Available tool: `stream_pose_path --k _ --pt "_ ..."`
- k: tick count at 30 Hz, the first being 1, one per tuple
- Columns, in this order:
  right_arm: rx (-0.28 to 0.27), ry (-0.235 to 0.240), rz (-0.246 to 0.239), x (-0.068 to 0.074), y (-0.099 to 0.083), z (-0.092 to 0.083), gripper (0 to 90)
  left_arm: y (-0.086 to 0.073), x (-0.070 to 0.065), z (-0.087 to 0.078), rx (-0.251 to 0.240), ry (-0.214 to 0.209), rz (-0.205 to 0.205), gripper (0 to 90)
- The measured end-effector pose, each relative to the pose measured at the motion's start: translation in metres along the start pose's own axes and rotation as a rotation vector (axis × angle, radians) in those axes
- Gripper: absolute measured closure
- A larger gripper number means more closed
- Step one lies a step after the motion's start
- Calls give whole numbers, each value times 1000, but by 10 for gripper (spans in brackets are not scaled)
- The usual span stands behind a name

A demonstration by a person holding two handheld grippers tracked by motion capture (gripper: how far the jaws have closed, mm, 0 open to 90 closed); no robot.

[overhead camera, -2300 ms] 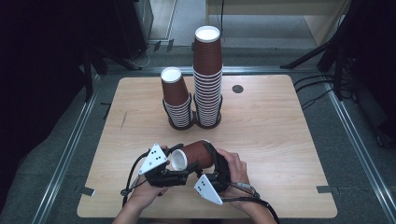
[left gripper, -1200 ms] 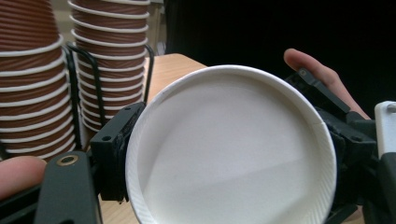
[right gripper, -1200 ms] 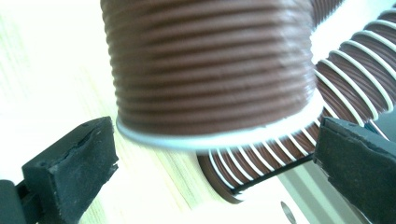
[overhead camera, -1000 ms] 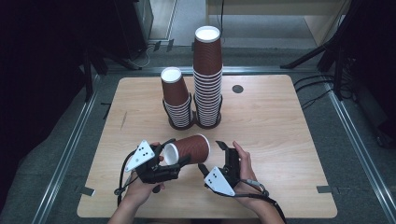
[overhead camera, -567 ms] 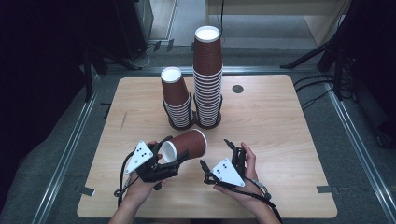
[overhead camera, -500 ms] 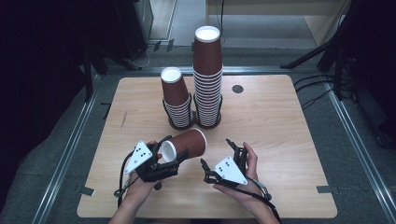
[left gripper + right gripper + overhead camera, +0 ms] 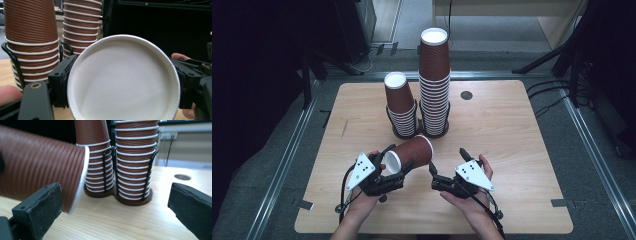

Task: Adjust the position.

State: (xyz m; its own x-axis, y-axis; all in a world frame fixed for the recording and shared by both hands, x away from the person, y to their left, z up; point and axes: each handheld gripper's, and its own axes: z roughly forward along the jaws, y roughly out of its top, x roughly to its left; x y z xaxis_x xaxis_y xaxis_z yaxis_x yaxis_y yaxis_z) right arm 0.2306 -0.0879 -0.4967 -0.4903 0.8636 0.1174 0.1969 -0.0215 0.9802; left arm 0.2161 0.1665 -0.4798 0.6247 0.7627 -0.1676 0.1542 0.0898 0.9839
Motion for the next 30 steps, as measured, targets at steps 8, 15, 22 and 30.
stream_pose_path --k 8,15,22,30 --pt "50 -12 268 8 2 -1 0 0 0 0 -7 -3 4 214" --pt "14 26 485 14 4 -5 0 0 -1 0 -12 0 6 214" --pt "17 75 663 19 4 -5 0 -1 -1 0 -14 5 13 214" --pt "51 97 901 21 4 0 0 -2 0 -1 -30 17 11 214"
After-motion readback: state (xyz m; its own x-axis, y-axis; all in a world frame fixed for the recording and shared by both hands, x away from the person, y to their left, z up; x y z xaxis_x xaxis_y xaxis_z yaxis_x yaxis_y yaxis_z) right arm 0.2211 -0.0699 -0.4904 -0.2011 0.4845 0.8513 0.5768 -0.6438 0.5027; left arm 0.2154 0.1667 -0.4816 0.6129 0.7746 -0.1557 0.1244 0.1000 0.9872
